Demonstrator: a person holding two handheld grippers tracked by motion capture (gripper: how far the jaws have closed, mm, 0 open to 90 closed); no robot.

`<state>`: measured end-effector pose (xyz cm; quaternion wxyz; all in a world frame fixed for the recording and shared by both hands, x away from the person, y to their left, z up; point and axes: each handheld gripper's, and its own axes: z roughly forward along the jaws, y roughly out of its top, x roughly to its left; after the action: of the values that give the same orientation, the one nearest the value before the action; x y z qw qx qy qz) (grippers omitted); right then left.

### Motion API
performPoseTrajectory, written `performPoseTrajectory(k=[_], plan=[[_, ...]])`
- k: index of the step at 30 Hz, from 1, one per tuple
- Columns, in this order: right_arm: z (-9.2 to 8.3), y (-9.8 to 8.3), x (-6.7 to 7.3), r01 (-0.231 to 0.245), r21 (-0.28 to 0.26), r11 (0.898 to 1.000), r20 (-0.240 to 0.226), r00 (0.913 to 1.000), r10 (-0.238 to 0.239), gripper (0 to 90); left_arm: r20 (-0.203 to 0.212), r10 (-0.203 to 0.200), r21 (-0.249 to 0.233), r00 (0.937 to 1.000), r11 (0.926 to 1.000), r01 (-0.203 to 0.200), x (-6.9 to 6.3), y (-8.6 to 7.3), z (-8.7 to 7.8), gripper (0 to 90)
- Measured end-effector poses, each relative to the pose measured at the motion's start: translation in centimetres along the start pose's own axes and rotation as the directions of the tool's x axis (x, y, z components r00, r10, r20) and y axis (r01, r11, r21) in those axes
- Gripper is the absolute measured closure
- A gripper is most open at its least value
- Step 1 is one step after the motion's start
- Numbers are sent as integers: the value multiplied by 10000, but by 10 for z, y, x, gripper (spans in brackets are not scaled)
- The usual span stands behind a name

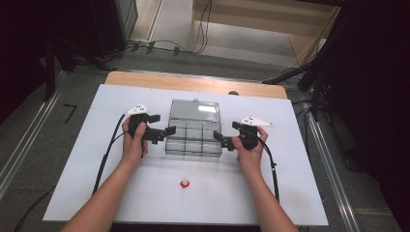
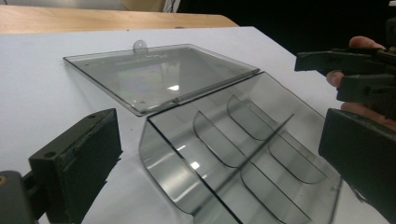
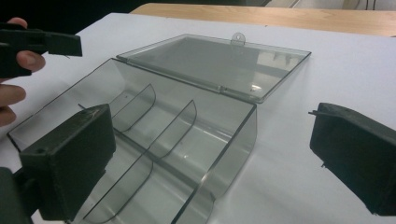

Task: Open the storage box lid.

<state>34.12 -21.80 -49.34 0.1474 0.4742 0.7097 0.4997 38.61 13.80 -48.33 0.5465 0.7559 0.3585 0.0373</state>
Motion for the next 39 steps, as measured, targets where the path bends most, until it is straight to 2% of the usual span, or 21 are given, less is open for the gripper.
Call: performPoseTrajectory(k=[9, 17, 19, 25, 31, 33, 35, 37, 39], plan=[[-17, -8, 10, 427, -166, 9989, 41, 9991, -427, 0, 10, 257, 0, 9997, 9997, -257, -16, -11, -16, 0], [-30, -13, 19, 659, -196, 9976, -125, 9977, -662, 0, 38, 307, -163, 9995, 9994, -307, -26, -20, -33, 0], [-33, -14, 24, 793, -207, 9966, -197, 9966, -797, 0, -39, 436, -168, 9990, 9989, -437, -28, -22, -36, 0], [-39, -19, 35, 1200, -80, 9927, -244, 9925, -1201, 0, -81, 646, -24, 9979, 9979, -646, -34, -30, -42, 0], [-46, -23, 43, 1356, -119, 9907, -456, 9897, -1360, 0, -112, 905, 70, 9958, 9959, -904, -42, -38, -47, 0], [-48, -25, 45, 1335, -80, 9910, -507, 9897, -1338, 0, -73, 868, 79, 9962, 9962, -867, -43, -40, -49, 0], [-51, -28, 48, 1424, -105, 9897, -169, 9896, -1426, 0, -62, 801, 36, 9968, 9968, -801, -43, -42, -50, 0], [-51, -30, 50, 1602, 137, 9870, 173, 9869, -1605, 0, -67, 672, -30, 9977, 9977, -672, -43, -44, -54, 0], [-55, -33, 51, 1611, 83, 9869, 139, 9868, -1612, 0, -58, 537, -157, 9985, 9984, -538, -43, -47, -59, 0]])
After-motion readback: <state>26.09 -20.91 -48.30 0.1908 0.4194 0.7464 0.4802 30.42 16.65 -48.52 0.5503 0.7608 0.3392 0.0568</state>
